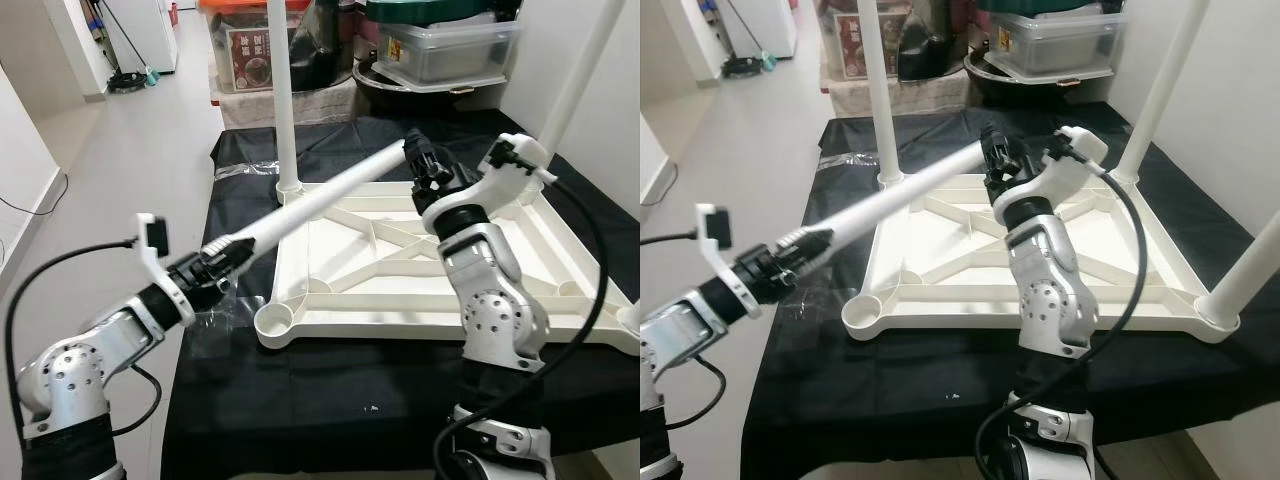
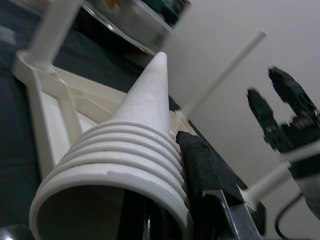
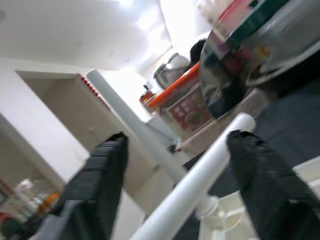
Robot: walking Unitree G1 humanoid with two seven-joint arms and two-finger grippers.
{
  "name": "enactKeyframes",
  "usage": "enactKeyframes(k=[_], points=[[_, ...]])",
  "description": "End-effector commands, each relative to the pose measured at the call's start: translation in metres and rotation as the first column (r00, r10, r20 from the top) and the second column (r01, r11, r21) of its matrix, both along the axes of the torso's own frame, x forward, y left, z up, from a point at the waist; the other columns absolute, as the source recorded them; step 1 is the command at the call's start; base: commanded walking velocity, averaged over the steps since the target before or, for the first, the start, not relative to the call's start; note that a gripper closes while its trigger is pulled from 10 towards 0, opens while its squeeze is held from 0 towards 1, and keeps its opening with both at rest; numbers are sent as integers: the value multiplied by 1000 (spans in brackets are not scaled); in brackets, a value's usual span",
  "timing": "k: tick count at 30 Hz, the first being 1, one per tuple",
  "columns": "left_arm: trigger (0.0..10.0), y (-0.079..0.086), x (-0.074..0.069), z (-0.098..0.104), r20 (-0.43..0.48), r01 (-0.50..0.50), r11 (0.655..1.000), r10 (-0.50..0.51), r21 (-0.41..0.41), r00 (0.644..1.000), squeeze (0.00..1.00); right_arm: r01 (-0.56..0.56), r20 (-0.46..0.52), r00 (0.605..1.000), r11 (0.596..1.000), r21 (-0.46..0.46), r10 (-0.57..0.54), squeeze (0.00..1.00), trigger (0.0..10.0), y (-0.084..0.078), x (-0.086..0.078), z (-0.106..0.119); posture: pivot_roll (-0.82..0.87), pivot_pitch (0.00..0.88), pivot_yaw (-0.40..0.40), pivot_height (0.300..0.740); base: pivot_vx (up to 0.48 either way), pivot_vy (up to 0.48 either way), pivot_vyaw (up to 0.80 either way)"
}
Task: Building children table
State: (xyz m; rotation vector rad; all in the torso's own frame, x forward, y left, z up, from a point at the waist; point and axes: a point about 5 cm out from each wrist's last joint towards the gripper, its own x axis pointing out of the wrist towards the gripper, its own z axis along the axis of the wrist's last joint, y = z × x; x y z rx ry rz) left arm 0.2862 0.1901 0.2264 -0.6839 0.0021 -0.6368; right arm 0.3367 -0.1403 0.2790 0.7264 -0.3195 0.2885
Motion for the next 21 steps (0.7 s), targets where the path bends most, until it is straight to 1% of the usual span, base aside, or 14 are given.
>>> enactKeyframes(k=[1,2,5,6,10,11,12,13,14,15,16,17,20,21], points=[[10000,0,-2,6,38,-16,1000,17,-16,999,0,-63,-59,996,997,35,65,1000,10000,6,2,-9,83,21,-39,740,0,0,0],[10000,-2,-3,8,53,-21,999,23,-32,998,0,-130,-109,985,990,53,135,890,10000,13,2,-20,81,23,-40,740,0,0,0],[10000,-3,-3,10,61,-21,999,24,-43,998,0,-170,-141,974,983,62,178,890,10000,17,1,-27,81,23,-40,740,0,0,0],[10000,-6,-5,9,66,-14,998,18,-61,998,0,-216,-170,957,969,118,233,0,10000,23,-1,-34,84,24,-39,740,0,0,0],[10000,-9,-7,8,66,-3,997,9,-79,998,0,-243,-189,944,957,158,271,0,10000,28,-3,-40,81,28,-40,740,0,0,0],[10000,-15,-9,5,66,21,994,-15,-103,998,0,-282,-209,923,937,207,324,0,10000,35,-5,-46,81,28,-41,740,0,0,0],[10000,-15,-9,5,66,21,994,-15,-103,998,0,-282,-209,923,937,207,324,0,10000,35,-5,-46,81,28,-41,740,0,0,0],[10000,-22,-13,3,67,51,993,-44,-109,997,0,-318,-218,901,913,256,375,0,10000,40,-7,-50,84,30,-40,740,0,0,0],[10000,-22,-13,3,67,51,993,-44,-109,997,0,-318,-218,901,913,256,375,0,10000,40,-7,-50,84,30,-40,740,0,0,0],[10000,-29,-17,0,61,82,989,-75,-120,995,0,-344,-220,882,889,301,416,0,10000,45,-9,-52,82,31,-41,740,0,0,0],[10000,-29,-17,0,61,82,989,-75,-120,995,0,-344,-220,882,889,301,416,0,10000,45,-9,-52,82,31,-41,740,0,0,0],[10000,-36,-21,-3,55,115,987,-110,-112,992,0,-374,-207,866,863,339,456,0,10000,48,-10,-51,82,36,-43,740,0,0,0],[10000,-36,-21,-3,55,115,987,-110,-112,992,0,-374,-207,866,863,339,456,0,10000,48,-10,-51,82,36,-43,740,0,0,0],[10000,-44,-23,-5,47,140,984,-135,-114,990,0,-398,-202,848,840,369,490,0,10000,50,-10,-51,84,36,-42,740,0,0,0]])
